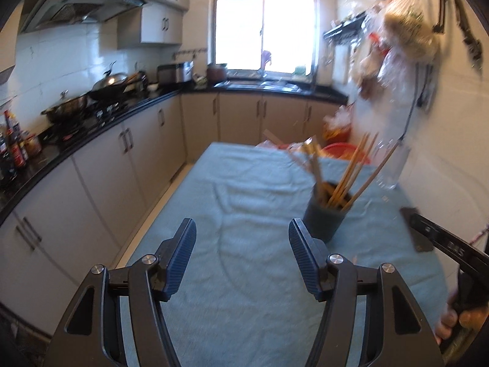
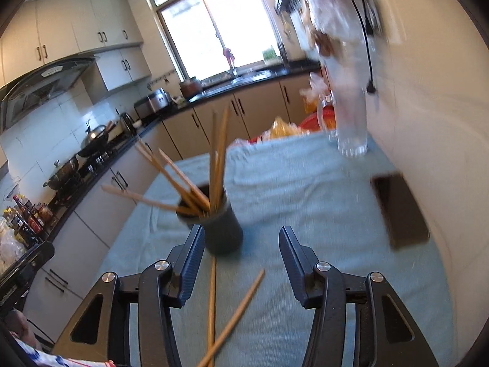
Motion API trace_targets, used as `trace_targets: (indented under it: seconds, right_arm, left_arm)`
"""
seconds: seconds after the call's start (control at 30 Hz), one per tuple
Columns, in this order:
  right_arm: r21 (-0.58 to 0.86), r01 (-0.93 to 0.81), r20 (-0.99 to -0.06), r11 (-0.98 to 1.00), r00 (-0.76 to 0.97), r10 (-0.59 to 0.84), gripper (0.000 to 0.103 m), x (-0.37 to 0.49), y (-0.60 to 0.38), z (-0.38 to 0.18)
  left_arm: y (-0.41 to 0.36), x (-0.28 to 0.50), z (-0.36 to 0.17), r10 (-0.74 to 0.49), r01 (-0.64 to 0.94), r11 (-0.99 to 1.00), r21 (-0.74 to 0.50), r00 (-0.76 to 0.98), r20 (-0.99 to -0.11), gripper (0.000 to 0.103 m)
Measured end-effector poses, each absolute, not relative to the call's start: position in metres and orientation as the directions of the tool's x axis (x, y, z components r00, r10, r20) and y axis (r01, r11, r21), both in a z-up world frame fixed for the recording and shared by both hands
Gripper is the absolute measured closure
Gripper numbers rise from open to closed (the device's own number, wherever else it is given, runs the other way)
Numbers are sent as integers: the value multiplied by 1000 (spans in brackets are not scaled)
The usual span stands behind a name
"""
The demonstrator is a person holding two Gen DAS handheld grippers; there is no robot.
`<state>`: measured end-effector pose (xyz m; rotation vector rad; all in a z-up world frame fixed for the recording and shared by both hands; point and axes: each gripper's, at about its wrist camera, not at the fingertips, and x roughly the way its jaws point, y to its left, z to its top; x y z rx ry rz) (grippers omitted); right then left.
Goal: Organize utensils
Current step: 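Move both open grippers toward the remaining chopsticks on the towel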
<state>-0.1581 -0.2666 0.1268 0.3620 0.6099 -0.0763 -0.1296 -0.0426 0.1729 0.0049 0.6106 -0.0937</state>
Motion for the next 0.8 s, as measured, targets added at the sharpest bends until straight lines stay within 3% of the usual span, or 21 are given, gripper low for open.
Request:
trace_targets:
  seconds: [0.23, 0.8]
  right_arm:
    - [342, 230, -646, 911, 762, 50, 48, -165, -262, 80]
    - [296, 254, -748, 921, 661, 59, 47, -151, -248, 34]
  left_arm:
    - [-42, -127, 146, -8, 59, 997, 59, 775, -632, 41]
    - [-36, -106, 112, -41, 74, 997, 13, 689, -723, 40]
